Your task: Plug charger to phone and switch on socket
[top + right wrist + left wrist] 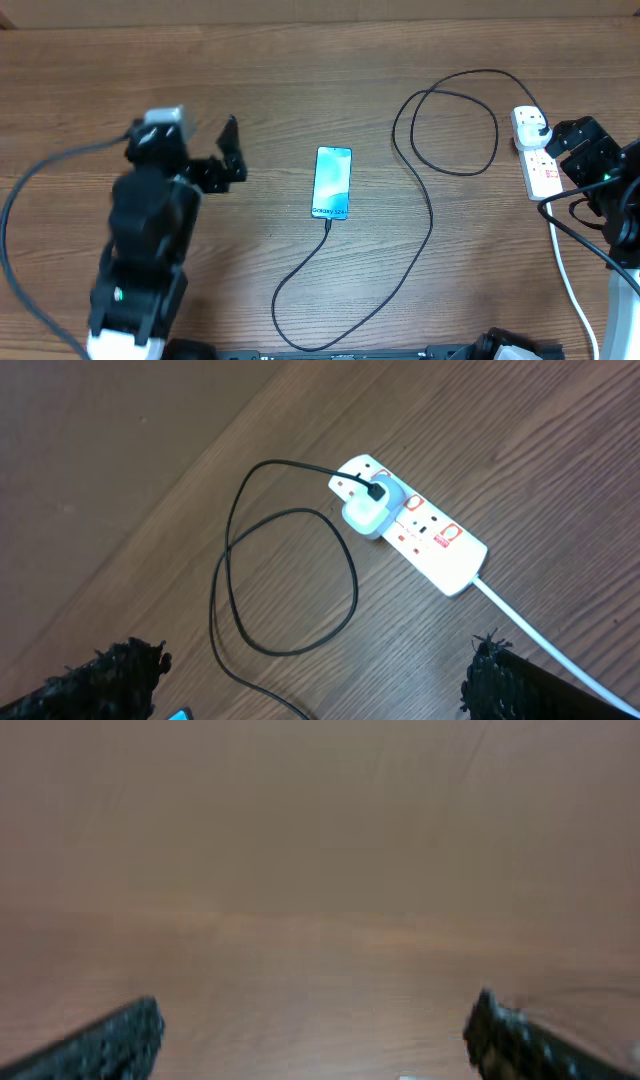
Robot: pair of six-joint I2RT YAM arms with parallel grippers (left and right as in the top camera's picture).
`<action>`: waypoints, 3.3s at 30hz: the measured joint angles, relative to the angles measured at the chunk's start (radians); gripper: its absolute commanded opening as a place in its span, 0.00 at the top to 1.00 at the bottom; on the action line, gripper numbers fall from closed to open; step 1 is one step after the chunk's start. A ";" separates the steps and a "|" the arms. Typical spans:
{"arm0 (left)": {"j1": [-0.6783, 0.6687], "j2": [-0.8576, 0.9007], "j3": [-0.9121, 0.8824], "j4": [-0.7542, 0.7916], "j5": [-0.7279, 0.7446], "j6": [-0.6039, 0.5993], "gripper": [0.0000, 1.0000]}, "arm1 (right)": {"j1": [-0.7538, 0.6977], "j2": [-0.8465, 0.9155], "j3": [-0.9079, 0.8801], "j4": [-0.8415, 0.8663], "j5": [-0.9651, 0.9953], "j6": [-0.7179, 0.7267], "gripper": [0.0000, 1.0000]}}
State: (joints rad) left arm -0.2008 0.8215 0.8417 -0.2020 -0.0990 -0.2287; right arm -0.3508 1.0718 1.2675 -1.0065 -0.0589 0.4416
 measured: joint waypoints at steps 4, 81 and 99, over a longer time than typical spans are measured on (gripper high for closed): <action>0.065 -0.160 -0.205 0.330 0.081 0.000 0.00 | 0.000 0.001 0.000 0.000 0.000 0.000 0.00; 0.275 -0.810 -0.833 0.126 0.109 0.026 0.01 | 0.000 0.002 0.000 0.000 0.000 0.000 0.00; 0.275 -0.810 -0.833 0.126 0.109 0.025 0.00 | 0.000 0.001 0.000 0.000 0.000 0.000 0.00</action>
State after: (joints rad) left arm 0.0742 0.0113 0.0086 -0.0765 0.0101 -0.2035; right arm -0.3508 1.0729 1.2675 -1.0065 -0.0586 0.4412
